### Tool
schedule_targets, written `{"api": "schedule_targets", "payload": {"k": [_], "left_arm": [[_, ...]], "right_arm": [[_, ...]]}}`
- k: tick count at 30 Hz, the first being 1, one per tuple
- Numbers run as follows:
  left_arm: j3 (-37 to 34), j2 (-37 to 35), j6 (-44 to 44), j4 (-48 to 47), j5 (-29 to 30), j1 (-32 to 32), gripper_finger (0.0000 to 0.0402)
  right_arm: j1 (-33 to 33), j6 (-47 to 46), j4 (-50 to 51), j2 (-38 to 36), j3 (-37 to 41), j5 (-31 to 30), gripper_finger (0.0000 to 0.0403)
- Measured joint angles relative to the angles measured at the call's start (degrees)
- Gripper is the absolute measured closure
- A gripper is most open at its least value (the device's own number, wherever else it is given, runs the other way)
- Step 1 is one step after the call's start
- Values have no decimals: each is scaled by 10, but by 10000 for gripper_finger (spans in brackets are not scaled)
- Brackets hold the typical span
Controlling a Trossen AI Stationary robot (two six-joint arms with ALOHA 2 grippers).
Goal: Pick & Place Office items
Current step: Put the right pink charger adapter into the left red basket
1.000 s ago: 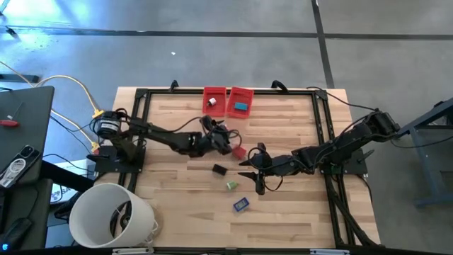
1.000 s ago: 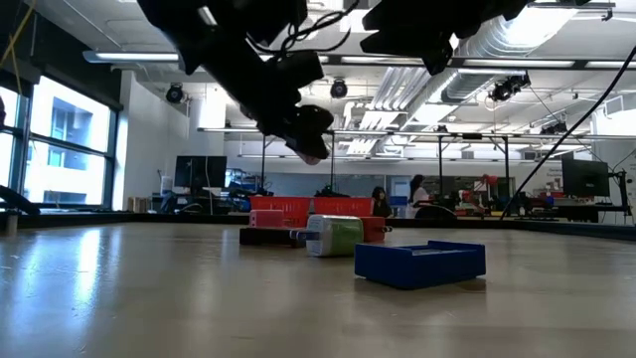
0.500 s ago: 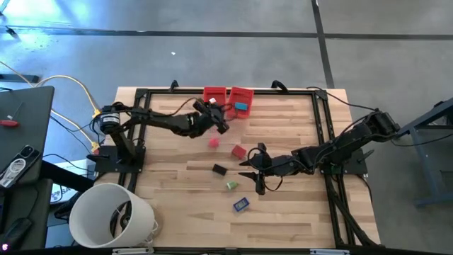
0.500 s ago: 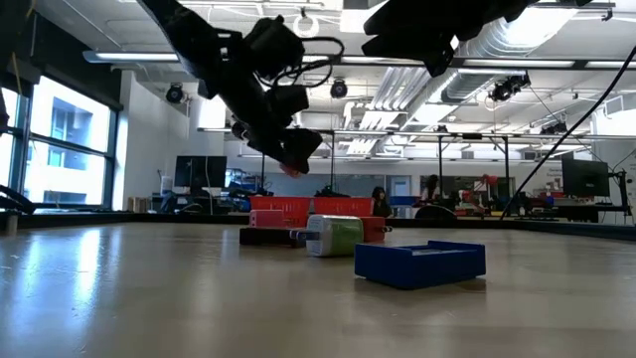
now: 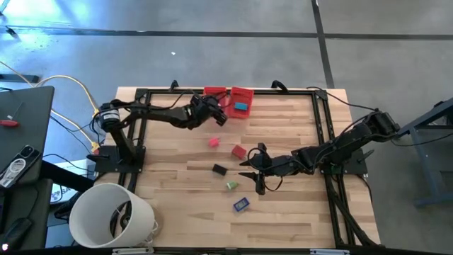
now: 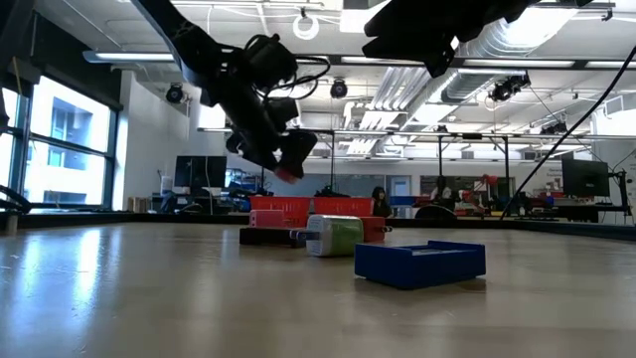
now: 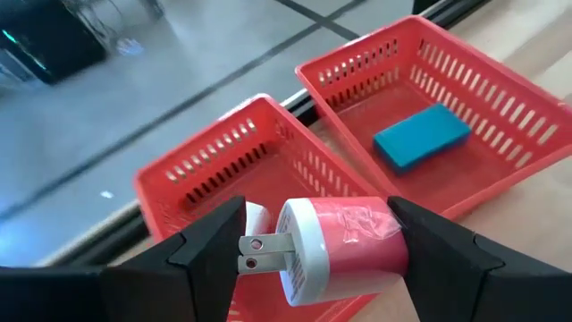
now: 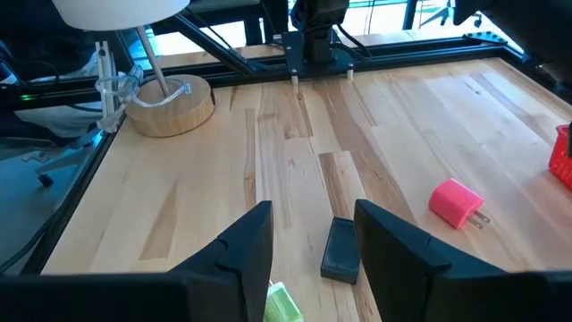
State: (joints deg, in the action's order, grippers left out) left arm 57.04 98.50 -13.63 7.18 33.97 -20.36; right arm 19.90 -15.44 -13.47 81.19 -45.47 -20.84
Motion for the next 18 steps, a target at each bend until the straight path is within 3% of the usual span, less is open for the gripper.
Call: {"api": "schedule_targets", "payload": {"k": [4,18], "left_arm": [[0,0,-31,0,-36,-20,158],[1,21,-40,5,-59,-73,158]], "right_arm": [[0,-11,0,0,0,0,257],[0,-13,0,1,6,0,257]]}}
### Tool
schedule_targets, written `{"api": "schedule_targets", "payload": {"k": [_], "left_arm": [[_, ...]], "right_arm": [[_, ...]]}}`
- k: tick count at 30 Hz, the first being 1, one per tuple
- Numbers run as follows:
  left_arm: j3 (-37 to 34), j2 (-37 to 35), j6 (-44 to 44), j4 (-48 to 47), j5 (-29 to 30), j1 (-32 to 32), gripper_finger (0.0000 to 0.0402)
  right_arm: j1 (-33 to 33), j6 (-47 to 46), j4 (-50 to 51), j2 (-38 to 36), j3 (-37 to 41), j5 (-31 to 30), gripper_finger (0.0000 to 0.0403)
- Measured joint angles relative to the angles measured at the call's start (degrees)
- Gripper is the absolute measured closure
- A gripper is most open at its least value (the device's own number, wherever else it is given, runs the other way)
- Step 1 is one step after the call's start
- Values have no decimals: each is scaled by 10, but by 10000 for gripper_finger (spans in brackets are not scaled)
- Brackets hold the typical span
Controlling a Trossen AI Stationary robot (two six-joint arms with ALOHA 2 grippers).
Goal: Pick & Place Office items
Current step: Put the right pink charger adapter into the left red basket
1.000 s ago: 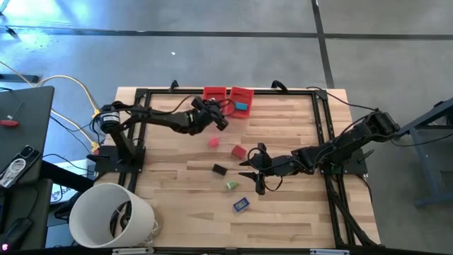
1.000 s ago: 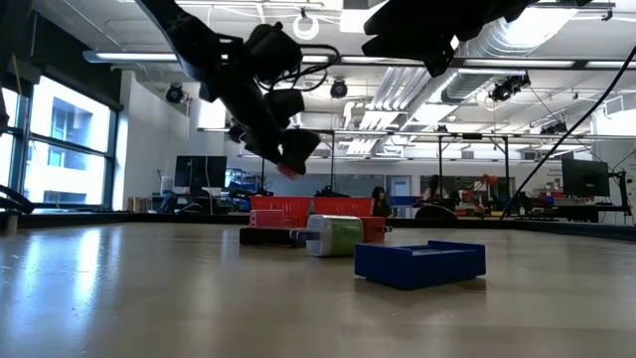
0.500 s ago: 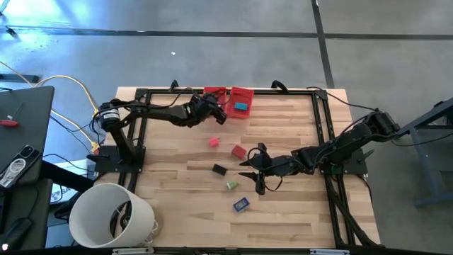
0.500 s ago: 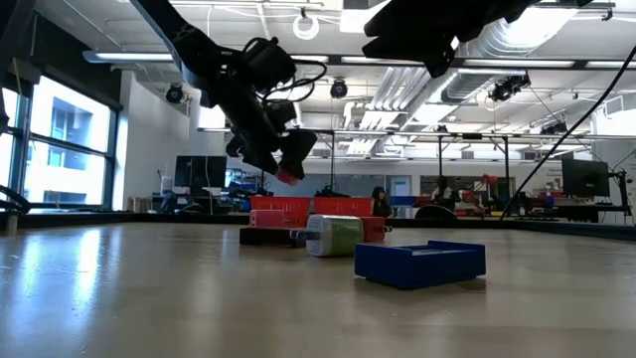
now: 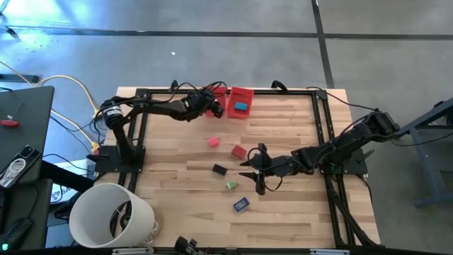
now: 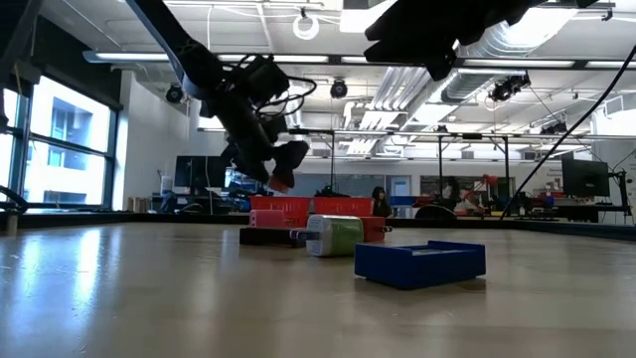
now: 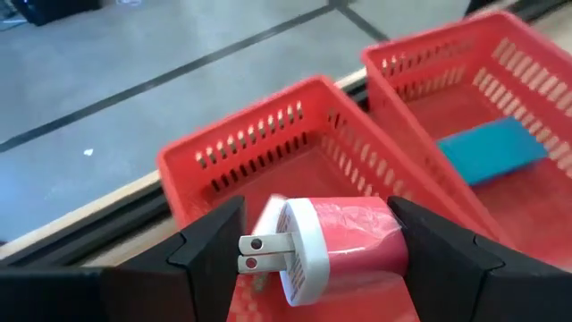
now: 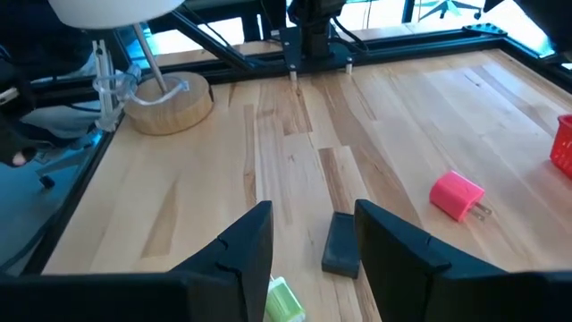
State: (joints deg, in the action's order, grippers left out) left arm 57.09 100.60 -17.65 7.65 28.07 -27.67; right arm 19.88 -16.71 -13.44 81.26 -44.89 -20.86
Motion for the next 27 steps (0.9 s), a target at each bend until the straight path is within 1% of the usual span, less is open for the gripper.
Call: {"api": "schedule_targets", "payload": {"k": [8,17,22,27], "left_arm": [[0,31,1,7,-3,-17,158],[-1,32,0,6,-4,-18,158],[-1,34,0,6,-41,-18,158],[-1,34,0,16,-42,-14,158]], "right_arm": [[0,-2,0,0,6,0,257],[0,0,0,3,6,0,257],[0,0,0,6,6,0,257],[0,0,0,6,6,0,257]]}}
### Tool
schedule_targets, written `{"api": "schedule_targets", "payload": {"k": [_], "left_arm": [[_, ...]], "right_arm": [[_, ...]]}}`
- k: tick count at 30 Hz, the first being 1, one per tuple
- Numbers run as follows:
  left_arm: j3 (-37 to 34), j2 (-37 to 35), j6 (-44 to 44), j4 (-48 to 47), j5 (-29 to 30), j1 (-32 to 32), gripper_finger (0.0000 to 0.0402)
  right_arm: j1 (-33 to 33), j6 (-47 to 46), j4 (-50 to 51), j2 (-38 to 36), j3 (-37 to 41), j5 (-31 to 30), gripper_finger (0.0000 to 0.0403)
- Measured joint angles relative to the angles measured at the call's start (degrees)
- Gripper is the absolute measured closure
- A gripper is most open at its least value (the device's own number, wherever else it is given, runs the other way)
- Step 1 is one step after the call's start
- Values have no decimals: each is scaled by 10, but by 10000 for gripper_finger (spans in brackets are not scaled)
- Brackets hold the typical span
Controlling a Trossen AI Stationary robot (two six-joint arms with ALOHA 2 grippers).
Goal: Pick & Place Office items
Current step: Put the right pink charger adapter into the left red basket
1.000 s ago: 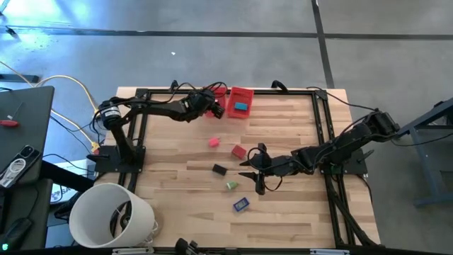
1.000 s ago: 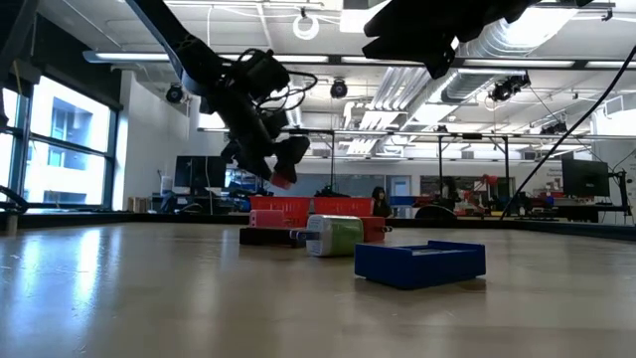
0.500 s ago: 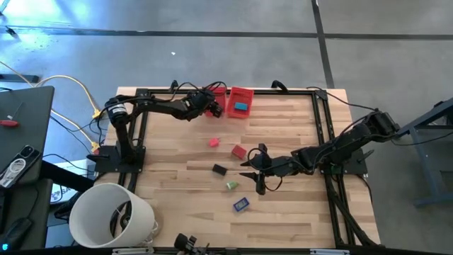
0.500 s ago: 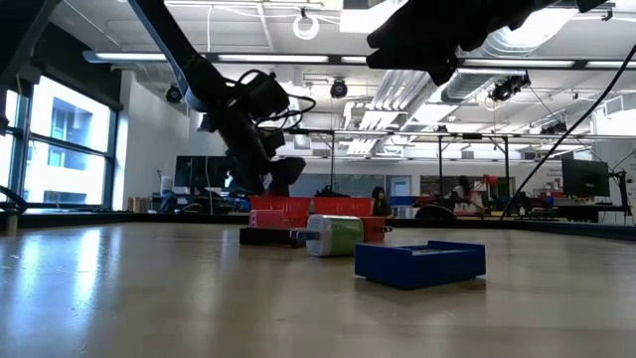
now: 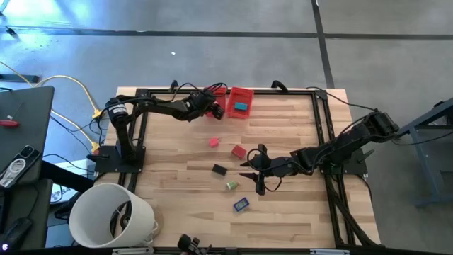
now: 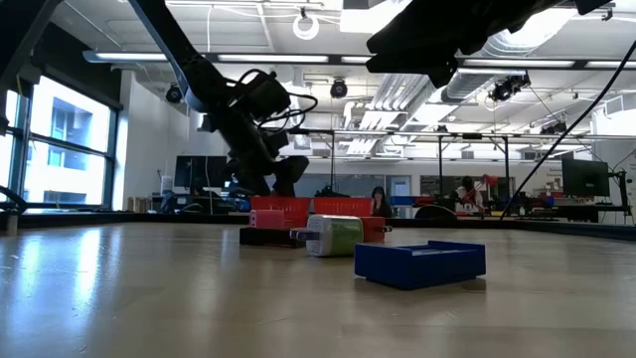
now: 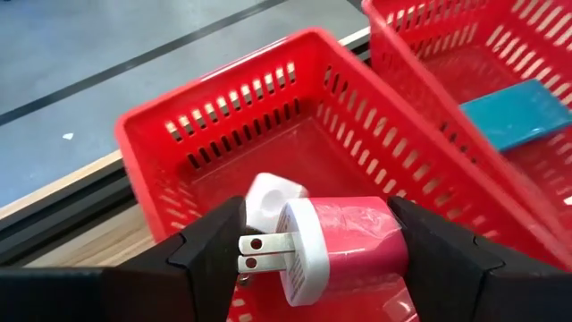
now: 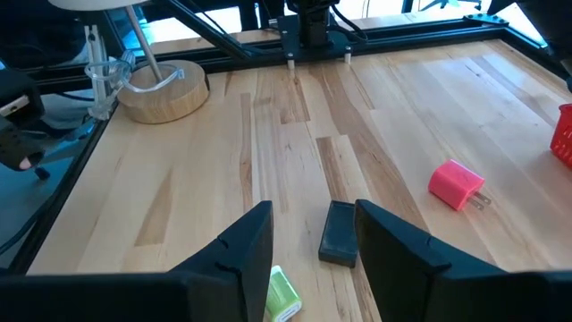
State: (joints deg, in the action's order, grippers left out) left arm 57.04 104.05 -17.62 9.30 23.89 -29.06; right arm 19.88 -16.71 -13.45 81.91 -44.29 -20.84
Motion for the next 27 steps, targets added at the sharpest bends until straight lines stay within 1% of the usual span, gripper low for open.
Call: {"api": "schedule_targets", "payload": {"k": [6,20,23,27], "left_arm": [[0,0,0,-2,-31,0,158],[0,0,-15,-15,-38,0,158],[0,0,-16,-18,-43,0,158],[0,0,-16,-19,-45,0,157]], "right_arm": [[0,0,0,0,0,2,257],[0,0,0,0,0,5,257],[0,0,0,0,0,18,257],[0,0,0,0,0,20,257]]}}
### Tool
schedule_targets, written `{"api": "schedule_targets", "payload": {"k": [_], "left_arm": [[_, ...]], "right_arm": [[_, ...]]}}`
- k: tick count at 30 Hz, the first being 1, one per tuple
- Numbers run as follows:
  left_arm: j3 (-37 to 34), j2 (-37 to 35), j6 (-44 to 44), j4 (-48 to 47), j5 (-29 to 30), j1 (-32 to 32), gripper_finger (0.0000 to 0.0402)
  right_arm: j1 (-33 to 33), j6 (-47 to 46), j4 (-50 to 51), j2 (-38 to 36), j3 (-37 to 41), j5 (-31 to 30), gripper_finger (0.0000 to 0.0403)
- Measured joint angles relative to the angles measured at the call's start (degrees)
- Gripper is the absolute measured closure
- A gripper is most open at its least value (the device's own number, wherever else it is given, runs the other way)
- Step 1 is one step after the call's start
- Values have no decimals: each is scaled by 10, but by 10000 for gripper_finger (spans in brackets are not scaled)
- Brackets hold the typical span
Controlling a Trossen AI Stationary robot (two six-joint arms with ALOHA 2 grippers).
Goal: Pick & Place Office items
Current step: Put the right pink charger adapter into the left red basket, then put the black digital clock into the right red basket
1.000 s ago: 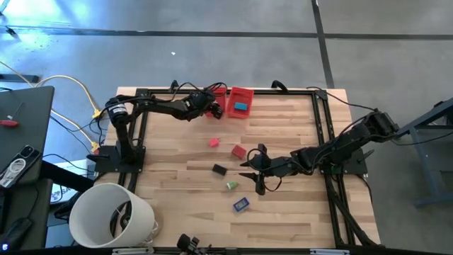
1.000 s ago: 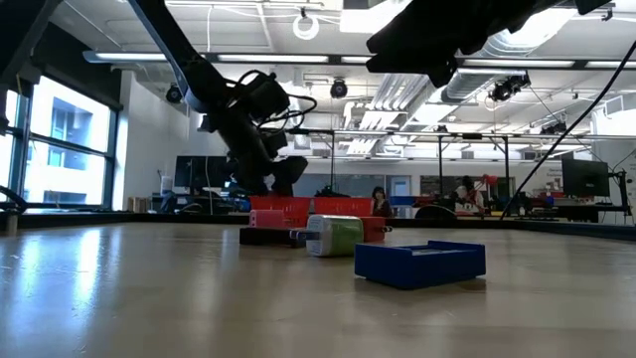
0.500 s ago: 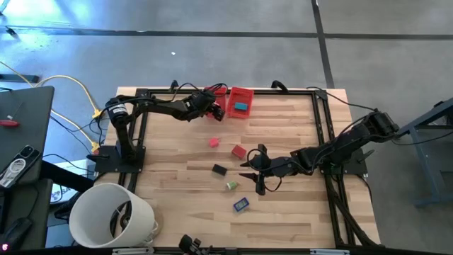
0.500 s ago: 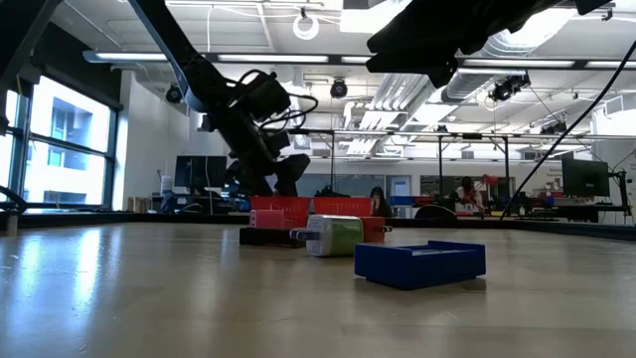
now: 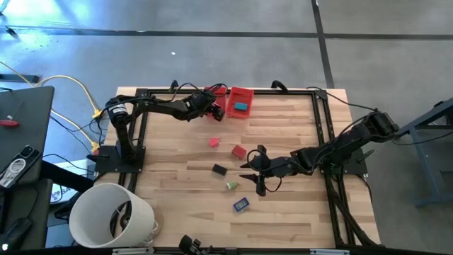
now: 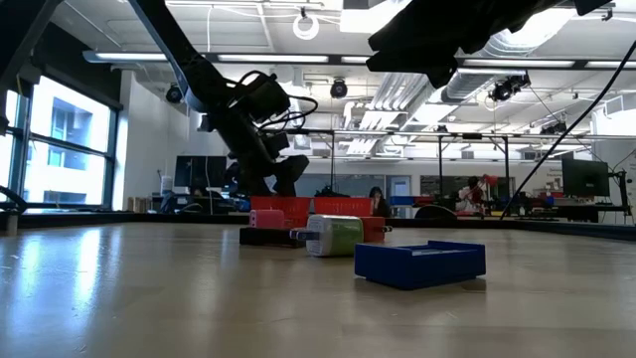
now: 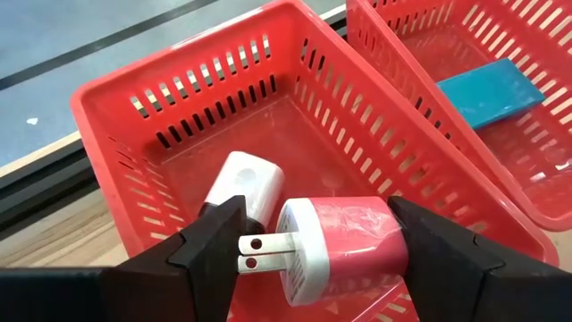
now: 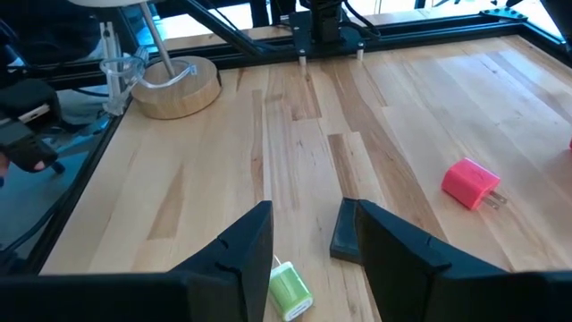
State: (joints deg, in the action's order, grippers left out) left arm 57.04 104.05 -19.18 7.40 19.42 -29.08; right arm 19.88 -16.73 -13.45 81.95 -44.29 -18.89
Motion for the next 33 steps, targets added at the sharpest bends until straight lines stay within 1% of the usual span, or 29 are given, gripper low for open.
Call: {"api": "schedule_targets", "payload": {"k": [5,10,14,27,31,33], "left_arm": [[0,0,-17,-1,-1,0,144],[0,0,-15,-1,0,0,131],[0,0,-15,-2,0,0,129],[0,0,-5,6,6,-9,128],[0,-1,62,7,7,-5,128],[1,-1,82,7,7,2,128]], "right_arm": [[0,0,0,0,0,0,257],[0,0,0,0,0,1,257],[0,0,0,0,0,13,257],[0,0,0,0,0,13,257],[0,0,0,0,0,13,257],[0,0,1,0,0,13,257]]}}
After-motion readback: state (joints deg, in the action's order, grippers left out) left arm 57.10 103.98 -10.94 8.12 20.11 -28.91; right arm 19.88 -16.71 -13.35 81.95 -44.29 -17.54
